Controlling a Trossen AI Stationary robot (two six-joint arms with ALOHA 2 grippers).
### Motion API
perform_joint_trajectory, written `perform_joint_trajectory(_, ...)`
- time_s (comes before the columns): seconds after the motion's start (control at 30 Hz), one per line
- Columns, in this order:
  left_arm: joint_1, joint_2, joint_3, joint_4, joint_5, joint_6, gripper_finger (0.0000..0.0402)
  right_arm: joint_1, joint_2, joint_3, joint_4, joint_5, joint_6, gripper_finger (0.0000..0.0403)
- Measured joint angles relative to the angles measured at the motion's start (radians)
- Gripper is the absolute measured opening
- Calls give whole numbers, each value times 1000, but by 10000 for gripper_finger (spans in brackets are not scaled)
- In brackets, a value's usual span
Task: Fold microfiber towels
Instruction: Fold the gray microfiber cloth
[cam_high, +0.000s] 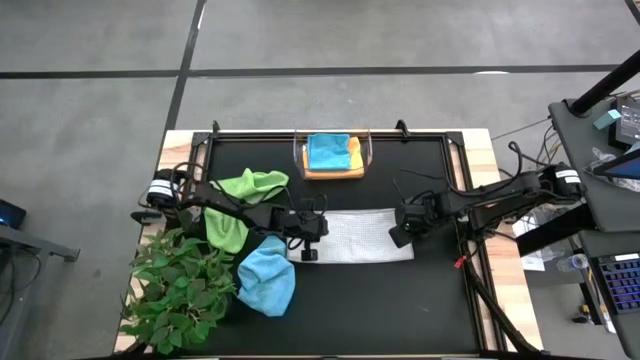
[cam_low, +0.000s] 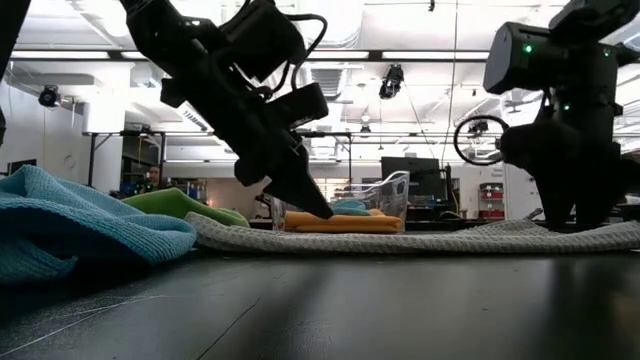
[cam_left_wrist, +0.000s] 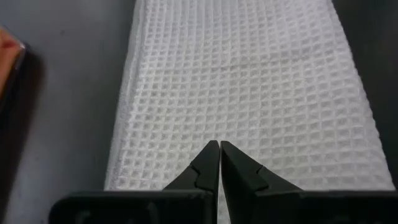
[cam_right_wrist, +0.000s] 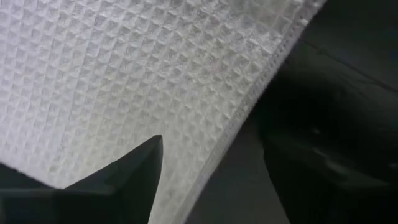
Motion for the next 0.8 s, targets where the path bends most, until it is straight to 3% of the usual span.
perform_joint_trajectory(0.43, 7, 38, 1, 20, -1, 1, 1, -1, 1, -70, 290, 0, -27, 259)
perform_joint_trajectory(0.8, 7, 38, 1, 23, -1, 1, 1, -1, 1, -70, 322, 25, -37, 159)
